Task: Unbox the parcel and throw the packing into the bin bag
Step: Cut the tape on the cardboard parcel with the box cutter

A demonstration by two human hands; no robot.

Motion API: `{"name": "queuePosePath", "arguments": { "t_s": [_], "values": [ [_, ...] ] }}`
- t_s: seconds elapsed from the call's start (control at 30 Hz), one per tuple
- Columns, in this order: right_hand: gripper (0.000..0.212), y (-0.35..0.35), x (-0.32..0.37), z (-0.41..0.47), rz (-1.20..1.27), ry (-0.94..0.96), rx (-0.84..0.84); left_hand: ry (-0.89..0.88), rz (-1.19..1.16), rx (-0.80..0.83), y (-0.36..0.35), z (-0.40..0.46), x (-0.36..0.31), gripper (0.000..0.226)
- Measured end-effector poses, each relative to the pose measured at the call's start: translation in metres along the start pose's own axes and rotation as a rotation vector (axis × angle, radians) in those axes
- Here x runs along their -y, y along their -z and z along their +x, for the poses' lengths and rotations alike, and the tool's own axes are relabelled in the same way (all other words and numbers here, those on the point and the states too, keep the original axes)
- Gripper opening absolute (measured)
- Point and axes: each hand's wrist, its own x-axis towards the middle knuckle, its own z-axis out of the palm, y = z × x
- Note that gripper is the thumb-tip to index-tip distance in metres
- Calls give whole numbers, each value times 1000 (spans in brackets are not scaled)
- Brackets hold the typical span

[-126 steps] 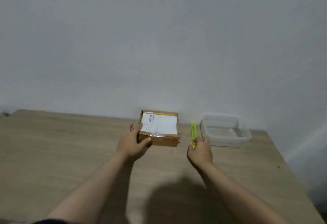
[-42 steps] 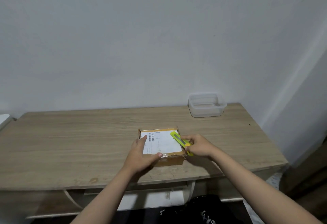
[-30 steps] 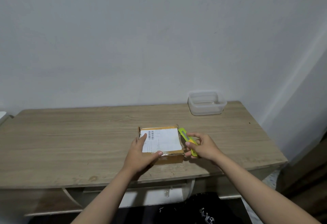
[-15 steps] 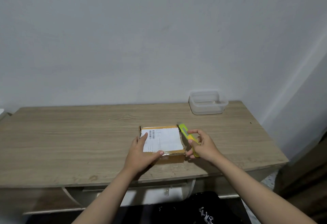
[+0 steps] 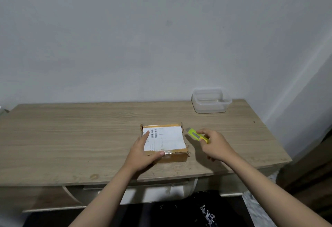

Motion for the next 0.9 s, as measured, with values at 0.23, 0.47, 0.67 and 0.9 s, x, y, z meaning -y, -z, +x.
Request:
{"name": "queuePosePath", "arguments": {
  "t_s": [0.23, 0.47, 0.67, 0.9],
  "values": [
    [41, -15, 13, -3, -120, 67, -33, -3, -69, -25, -3, 0, 2, 102],
    [37, -23, 24, -5, -177, 55, -45, 22, -90, -31, -3, 0, 3, 112],
    [19, -26, 41, -3, -270, 42, 11, 26, -89, -40, -6, 1, 3, 112],
    [10, -30, 53, -4, -353, 65, 40, 40, -90, -45, -6, 0, 3, 118]
  ]
}}
